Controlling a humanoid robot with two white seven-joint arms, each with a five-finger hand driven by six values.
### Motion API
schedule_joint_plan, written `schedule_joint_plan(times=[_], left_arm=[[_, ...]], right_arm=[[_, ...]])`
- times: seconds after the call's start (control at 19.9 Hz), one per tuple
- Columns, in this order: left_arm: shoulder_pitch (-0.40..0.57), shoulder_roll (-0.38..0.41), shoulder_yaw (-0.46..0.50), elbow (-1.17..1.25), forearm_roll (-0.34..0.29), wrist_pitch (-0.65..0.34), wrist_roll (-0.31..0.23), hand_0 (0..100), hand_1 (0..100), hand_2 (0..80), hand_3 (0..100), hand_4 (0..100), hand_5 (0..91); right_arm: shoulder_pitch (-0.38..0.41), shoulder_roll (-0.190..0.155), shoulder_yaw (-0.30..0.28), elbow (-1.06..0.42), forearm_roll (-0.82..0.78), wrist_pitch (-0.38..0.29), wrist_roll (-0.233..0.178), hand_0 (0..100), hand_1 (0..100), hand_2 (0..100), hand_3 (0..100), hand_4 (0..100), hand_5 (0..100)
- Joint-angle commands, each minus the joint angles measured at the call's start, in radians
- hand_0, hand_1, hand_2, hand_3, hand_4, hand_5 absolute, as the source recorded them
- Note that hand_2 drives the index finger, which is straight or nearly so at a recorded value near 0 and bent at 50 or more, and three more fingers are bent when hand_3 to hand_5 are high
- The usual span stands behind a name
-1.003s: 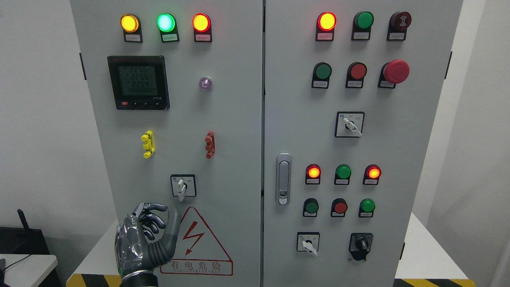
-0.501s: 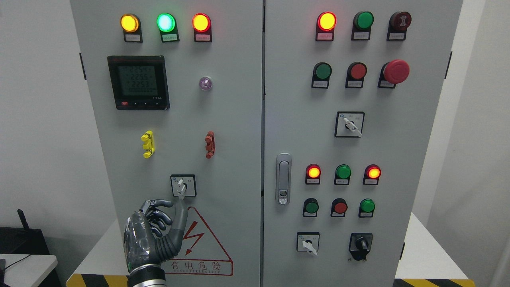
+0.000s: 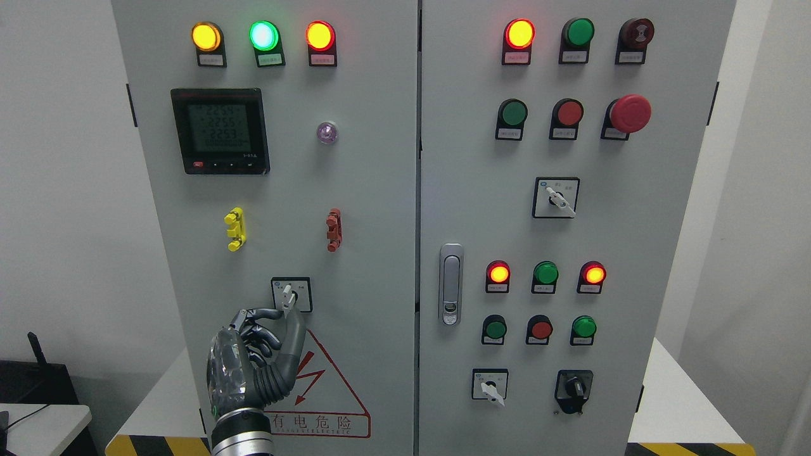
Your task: Turn on light switch 1
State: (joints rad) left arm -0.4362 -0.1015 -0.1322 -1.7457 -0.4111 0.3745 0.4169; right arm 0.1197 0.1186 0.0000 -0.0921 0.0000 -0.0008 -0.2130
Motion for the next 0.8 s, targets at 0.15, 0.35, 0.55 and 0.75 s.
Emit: schedule_joint_plan(times=[0.15, 0.35, 0.55, 0.75], left_arm=[[-0.038, -0.003, -0.004, 0.043, 0.038, 0.004, 0.008, 28, 47, 45.0, 87, 87, 78.6], [-0.039, -0.003, -0.006, 0.040, 0.040, 0.029, 0.011, 27, 47, 47.0, 87, 87, 78.6], [-0.039, -0.004, -0.015, 0.038, 0.040, 0.030, 0.011, 27, 47, 48.4, 88, 88, 79.5], [-0.039, -0.004, -0.017, 0.037, 0.040, 0.030, 0.011, 27, 47, 49.0, 90, 88, 79.7]], right_arm=[[0.001, 0.000, 0.023, 0.000, 0.005, 0.001, 0.000, 12, 39, 0, 0, 0, 0], [0.000, 0.000, 0.023, 0.000, 0.005, 0.001, 0.000, 12, 39, 0, 0, 0, 0], [0.000, 0.000, 0.023, 0.000, 0.005, 0.001, 0.000, 12, 39, 0, 0, 0, 0], [0.000, 0.000, 0.023, 0.000, 0.005, 0.001, 0.000, 12, 39, 0, 0, 0, 0]])
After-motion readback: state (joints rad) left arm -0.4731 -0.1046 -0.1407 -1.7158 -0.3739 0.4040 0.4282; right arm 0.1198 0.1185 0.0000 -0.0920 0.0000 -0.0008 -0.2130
